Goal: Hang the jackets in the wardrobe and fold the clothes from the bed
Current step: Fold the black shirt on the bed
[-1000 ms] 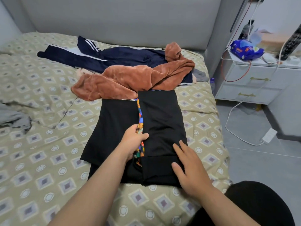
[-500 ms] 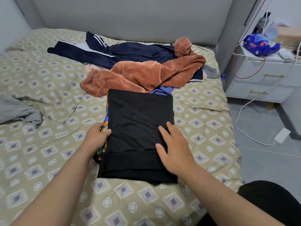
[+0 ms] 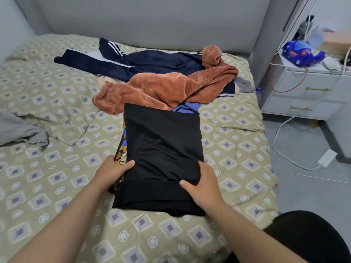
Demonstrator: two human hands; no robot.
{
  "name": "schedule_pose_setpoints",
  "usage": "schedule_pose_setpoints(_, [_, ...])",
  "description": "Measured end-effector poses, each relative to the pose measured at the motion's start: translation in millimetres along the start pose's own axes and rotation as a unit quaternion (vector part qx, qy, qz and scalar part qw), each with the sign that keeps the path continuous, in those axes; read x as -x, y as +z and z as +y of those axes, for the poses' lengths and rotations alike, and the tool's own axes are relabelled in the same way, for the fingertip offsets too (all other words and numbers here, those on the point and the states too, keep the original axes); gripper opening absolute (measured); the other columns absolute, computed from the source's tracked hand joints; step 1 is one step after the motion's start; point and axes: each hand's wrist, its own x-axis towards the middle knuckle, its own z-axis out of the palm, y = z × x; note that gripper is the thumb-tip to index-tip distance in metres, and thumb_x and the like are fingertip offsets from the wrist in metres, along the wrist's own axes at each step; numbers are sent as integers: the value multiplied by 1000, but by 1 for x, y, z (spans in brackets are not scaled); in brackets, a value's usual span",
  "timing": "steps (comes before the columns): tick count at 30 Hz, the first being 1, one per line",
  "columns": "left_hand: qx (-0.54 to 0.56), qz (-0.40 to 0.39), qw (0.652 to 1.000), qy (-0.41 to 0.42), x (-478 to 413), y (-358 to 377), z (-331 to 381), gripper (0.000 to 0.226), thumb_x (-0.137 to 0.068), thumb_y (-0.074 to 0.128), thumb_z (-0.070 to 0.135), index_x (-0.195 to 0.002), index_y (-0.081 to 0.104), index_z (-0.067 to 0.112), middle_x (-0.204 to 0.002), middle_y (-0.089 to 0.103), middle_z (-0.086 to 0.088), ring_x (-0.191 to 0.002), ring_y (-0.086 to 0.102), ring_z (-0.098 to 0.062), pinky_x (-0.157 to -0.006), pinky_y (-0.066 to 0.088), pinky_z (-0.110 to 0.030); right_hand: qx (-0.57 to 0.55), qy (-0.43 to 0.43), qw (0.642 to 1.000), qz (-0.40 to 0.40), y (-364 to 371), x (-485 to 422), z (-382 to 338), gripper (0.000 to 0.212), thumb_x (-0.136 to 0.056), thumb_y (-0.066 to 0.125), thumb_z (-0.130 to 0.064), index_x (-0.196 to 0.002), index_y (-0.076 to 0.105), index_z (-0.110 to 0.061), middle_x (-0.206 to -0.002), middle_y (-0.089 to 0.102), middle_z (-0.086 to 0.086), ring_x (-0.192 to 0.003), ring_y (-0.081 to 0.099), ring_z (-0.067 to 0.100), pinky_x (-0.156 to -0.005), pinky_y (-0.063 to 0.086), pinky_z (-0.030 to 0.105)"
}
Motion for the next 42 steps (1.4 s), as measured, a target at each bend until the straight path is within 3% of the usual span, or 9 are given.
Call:
schedule_pose_setpoints(4, [254,-176,950,-50,35,-7,-7,53,-67,82,20,-116,63,12,-104,75,-14,-84,74,-30,-67,60,-38,-175,171,967,-65,-23,14,9,25,-84,75,-28,-104,66,-16,-101,73,1,-93,70,19,-84,57,37])
schedule_pose_setpoints(8, [375,-158,910,-75,78,28,-18,50,-76,74,4,-123,58,11,-110,73,-18,-90,71,-34,-79,57,-46,-401,246,874,-122,-60,26,17,21,-94,61,-7,-113,66,-1,-104,75,17,-100,71,33,-86,58,43])
schedule_pose_setpoints(13, [483,-100,863,-112,134,109,-5,38,-83,66,-2,-121,59,3,-110,71,-22,-96,69,-40,-78,59,-53,-611,273,742,25,-100,28,41,32,-97,58,-22,-121,66,-3,-108,74,15,-105,68,31,-97,52,46])
schedule_pose_setpoints(19, [546,-51,823,-151,188,168,20,30,-85,67,-2,-114,61,1,-102,72,-21,-86,71,-36,-64,59,-42,-506,306,806,-19,-105,57,50,27,-87,75,-30,-107,67,-14,-97,77,7,-98,70,26,-77,60,44])
schedule_pose_setpoints(24, [515,-195,807,-212,237,208,39,29,-92,65,9,-119,62,0,-105,73,-19,-89,69,-31,-67,58,-39,-480,321,815,-53,-107,65,53,31,-88,73,-20,-114,68,-4,-101,75,18,-87,74,33,-63,61,44])
schedule_pose_setpoints(30, [98,-475,869,-100,239,156,50,73,-88,37,70,-97,62,3,-80,70,-15,-64,68,-22,-54,55,-28,-384,235,890,72,-126,52,66,46,-84,65,8,-125,56,-11,-106,70,12,-88,69,31,-64,59,38])
schedule_pose_setpoints(34, [172,-184,965,76,212,99,83,38,-96,57,41,-88,63,5,-65,62,-6,-57,55,-21,-56,46,-29,-322,159,923,141,-146,42,73,50,-87,67,-5,-130,59,-27,-118,69,-2,-103,67,21,-90,57,42])
schedule_pose_setpoints(37, [-60,126,975,171,167,75,85,33,-85,69,37,-106,65,12,-100,65,-4,-96,60,-27,-81,46,-38,-192,189,940,210,-147,47,71,52,-87,66,-18,-136,52,-21,-129,61,4,-112,61,28,-97,51,40])
schedule_pose_setpoints(42, [-67,25,994,77,137,78,68,38,-91,62,41,-113,59,11,-109,66,-7,-96,61,-25,-74,44,-37,19,194,968,158,-130,70,57,77,-83,69,-45,-146,35,-17,-141,44,12,-127,49,34,-101,44,44])
